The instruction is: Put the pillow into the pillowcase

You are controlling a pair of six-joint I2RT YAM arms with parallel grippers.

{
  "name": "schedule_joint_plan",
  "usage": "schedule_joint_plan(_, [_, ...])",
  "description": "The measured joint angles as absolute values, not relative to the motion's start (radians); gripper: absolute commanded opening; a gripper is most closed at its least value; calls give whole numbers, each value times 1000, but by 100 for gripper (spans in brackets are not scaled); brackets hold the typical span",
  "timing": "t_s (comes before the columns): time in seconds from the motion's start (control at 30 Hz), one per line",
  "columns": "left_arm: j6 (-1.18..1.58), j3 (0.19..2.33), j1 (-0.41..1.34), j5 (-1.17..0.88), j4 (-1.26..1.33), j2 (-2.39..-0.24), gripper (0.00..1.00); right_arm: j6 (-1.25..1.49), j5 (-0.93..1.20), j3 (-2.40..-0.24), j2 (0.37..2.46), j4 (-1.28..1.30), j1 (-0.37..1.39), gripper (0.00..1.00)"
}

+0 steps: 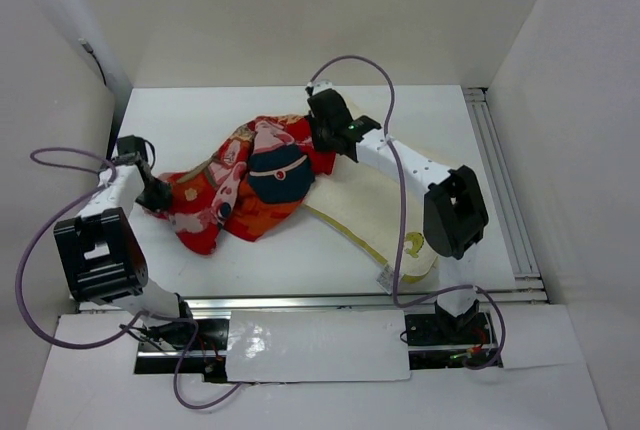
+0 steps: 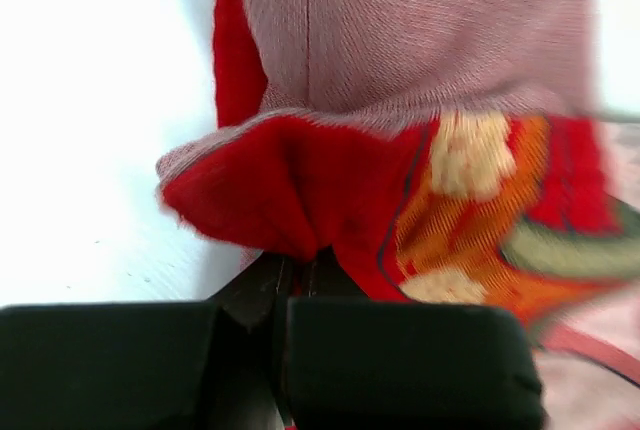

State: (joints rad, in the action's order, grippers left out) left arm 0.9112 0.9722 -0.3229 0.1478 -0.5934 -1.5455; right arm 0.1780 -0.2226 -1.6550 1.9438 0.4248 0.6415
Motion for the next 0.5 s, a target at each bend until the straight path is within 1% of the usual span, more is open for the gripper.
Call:
schedule_joint_plan(0.1, [892, 1098, -323, 151, -624, -1519, 0, 157, -264, -1734, 1944, 435, 641, 0])
schedule_joint_plan(0.2, [890, 1237, -322, 157, -650, -1428, 0, 134, -311, -1800, 1911, 406, 636, 0])
schedule_joint_plan(0.33, [866, 1470, -328, 159, -701, -1298, 0, 123, -342, -1806, 1772, 382, 599, 0])
schedule_joint_plan(0.5, [799, 1811, -343, 190, -768, -1211, 0, 81, -414, -1809, 1538, 329, 525, 0])
